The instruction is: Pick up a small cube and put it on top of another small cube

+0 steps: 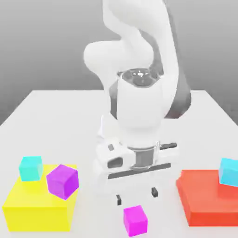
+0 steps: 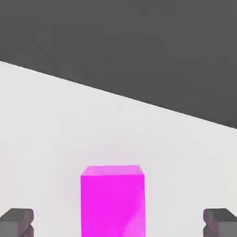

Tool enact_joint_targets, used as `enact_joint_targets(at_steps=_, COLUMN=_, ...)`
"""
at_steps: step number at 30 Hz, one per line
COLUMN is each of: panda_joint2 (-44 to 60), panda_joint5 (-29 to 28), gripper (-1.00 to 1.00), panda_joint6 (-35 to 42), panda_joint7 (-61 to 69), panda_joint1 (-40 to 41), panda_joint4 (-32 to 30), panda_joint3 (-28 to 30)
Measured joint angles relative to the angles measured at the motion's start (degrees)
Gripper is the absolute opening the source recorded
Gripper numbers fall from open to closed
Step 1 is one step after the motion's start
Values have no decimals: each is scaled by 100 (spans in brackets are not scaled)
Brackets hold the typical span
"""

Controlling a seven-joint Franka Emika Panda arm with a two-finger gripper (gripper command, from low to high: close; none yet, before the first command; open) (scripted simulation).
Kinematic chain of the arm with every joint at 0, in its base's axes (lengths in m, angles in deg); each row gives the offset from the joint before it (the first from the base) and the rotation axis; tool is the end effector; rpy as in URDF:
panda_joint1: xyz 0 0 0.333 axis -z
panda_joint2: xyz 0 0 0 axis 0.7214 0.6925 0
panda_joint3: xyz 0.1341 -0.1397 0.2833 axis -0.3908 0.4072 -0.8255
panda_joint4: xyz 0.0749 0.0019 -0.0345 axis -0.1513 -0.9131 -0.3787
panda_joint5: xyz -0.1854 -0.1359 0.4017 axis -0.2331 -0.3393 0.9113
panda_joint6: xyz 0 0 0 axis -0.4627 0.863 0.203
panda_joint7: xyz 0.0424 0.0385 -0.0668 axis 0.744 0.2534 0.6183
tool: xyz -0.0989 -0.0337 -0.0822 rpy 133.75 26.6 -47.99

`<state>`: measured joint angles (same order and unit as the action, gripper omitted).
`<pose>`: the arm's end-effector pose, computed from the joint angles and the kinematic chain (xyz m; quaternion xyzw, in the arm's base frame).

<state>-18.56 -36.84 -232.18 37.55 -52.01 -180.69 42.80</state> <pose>0.4959 0.0442 0.1104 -0.9704 0.2417 -0.0027 0.0010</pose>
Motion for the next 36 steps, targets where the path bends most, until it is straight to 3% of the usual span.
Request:
enact_joint_targets(at_steps=3, panda_joint2=623, panda_joint5=23, gripper=0, panda_joint6=-484, panda_joint7=24, panda_joint1=3, panda_joint4=110, panda_joint3=-10)
enact_joint_targets(at_steps=4, panda_joint2=756, panda_joint5=27, gripper=-100, panda_joint6=-591, panda_joint7=28, panda_joint1=7, panda_joint4=135, panda_joint3=-15)
enact_joint_targets(at_steps=11, panda_joint2=752, panda_joint5=11, gripper=-100, panda_joint6=-586, panda_joint7=15, panda_joint1=13, panda_joint4=133, panda_joint3=-20)
enact_joint_targets(at_steps=17, panda_joint2=-310, panda_joint5=-15, gripper=-100, panda_joint6=295, panda_joint7=88, panda_joint1=-48, panda_joint4=-50, panda_joint3=-146)
enact_joint_targets(at_steps=22, panda_joint2=-964, panda_joint5=65, gripper=-100, panda_joint6=1050, panda_joint7=876, panda_joint1=-692, panda_joint4=49, panda_joint3=-1058)
enact_joint_targets(at_steps=26, panda_joint2=-1491, panda_joint5=96, gripper=-100, panda_joint6=1670, panda_joint7=1534, panda_joint1=-1698, panda_joint4=150, panda_joint3=-1605)
enact_joint_targets(at_steps=30, panda_joint2=-1411, panda_joint5=-113, gripper=-100, panda_joint6=1599, panda_joint7=1732, panda_joint1=-2765, panda_joint4=147, panda_joint3=-1600)
enact_joint_targets(at_steps=32, panda_joint2=-1051, panda_joint5=-274, gripper=-100, panda_joint6=1192, panda_joint7=1636, panda_joint1=-2485, panda_joint4=89, panda_joint3=-1387)
enact_joint_targets(at_steps=33, panda_joint2=-944, panda_joint5=-320, gripper=100, panda_joint6=1072, panda_joint7=1607, panda_joint1=-2463, panda_joint4=72, panda_joint3=-1361)
enact_joint_targets(at_steps=36, panda_joint2=-944, panda_joint5=-320, gripper=100, panda_joint6=1072, panda_joint7=1607, panda_joint1=-2462, panda_joint4=72, panda_joint3=-1361)
